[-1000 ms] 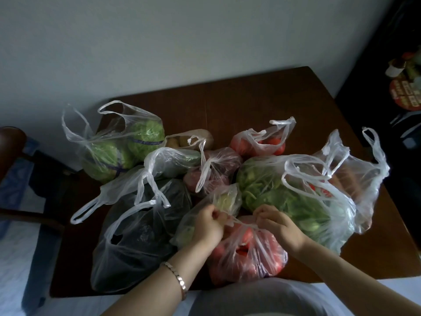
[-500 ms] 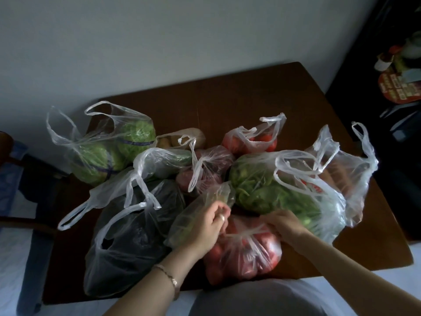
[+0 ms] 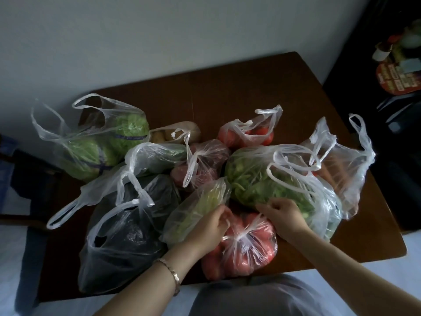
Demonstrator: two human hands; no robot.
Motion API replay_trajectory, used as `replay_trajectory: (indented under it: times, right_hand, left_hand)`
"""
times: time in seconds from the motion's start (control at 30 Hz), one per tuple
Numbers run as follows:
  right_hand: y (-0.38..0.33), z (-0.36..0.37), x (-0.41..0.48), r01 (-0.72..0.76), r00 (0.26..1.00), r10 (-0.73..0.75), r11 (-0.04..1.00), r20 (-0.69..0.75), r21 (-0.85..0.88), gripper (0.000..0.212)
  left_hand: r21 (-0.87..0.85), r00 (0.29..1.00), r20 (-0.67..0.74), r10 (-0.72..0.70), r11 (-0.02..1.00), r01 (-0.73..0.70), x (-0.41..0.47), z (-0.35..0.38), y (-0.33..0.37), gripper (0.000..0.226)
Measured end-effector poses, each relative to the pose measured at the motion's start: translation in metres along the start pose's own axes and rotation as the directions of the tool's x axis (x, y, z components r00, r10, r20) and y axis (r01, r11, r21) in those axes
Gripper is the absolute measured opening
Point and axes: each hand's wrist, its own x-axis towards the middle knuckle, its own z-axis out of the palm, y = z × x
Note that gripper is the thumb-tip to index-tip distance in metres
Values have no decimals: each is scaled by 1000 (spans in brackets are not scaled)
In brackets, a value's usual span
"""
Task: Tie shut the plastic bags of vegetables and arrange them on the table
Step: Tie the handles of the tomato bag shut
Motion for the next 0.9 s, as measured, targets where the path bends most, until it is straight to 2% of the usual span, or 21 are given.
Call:
replay_trajectory:
  times: [0.07, 0.1, 0.2, 0.3, 0.33, 0.4, 0.43, 0.47, 0.53, 0.6, 0.63, 0.67, 0.73, 0.8, 0.9]
  right_hand:
    - [-15, 2, 1, 38, 993, -56, 985, 100, 168, 34]
    - [-19, 3, 2, 12, 989, -50, 966, 142, 257, 32]
    - [-23, 11, 5, -81, 977, -21, 884, 212, 460, 23]
    - [-19, 12, 5, -91, 975, -37, 836, 220, 542, 17]
    - [-16, 12, 4, -71, 976, -49, 851, 214, 520, 16]
    - [-7, 12, 2, 7, 989, -59, 933, 136, 360, 12]
    - [-1, 13, 2, 17, 995, -48, 950, 91, 311, 8]
    - [4, 15, 0, -2, 998, -18, 956, 67, 292, 13]
    - [11, 22, -6, -23, 991, -10, 971, 137, 237, 20]
    - [12, 29, -11, 89, 967, -95, 995, 235, 38, 14]
    - [13, 35, -10, 138, 958, -130, 990, 256, -16, 23]
    - [11, 39, -11, 161, 955, -147, 986, 257, -33, 27]
    - [12, 44, -8, 154, 961, -145, 988, 235, -19, 20]
    - [12, 44, -6, 116, 968, -114, 993, 222, 6, 18]
    - [8, 45, -5, 128, 963, -111, 990, 245, -58, 32]
  left_hand:
    - [-252, 998, 36, -59, 966, 66, 3, 0, 10, 26]
    - [-297, 995, 68, -79, 950, 95, 5, 0, 11, 31]
    - [-302, 974, 200, -108, 938, 167, 7, -1, 10, 44]
    - [-371, 961, 200, -192, 893, 256, 7, -2, 8, 40]
    - [-445, 954, 185, -236, 846, 295, 7, -1, 9, 38]
    - [-564, 935, 171, -312, 747, 352, 8, 2, 9, 28]
    - [-591, 925, 157, -347, 717, 369, 9, 3, 7, 26]
    - [-621, 918, 152, -366, 688, 377, 9, 3, 7, 27]
    - [-623, 930, 179, -322, 694, 360, 8, 3, 5, 42]
    - [-597, 939, 215, -269, 725, 345, 5, 3, 7, 55]
    - [-598, 941, 218, -257, 727, 337, 5, 2, 8, 57]
    - [-612, 941, 217, -258, 716, 337, 6, 2, 10, 58]
    - [-657, 943, 192, -273, 678, 330, 8, 2, 9, 59]
    - [-644, 943, 82, -322, 705, 296, 9, 1, 8, 57]
    - [-425, 938, -183, -295, 884, 195, 11, -2, 5, 51]
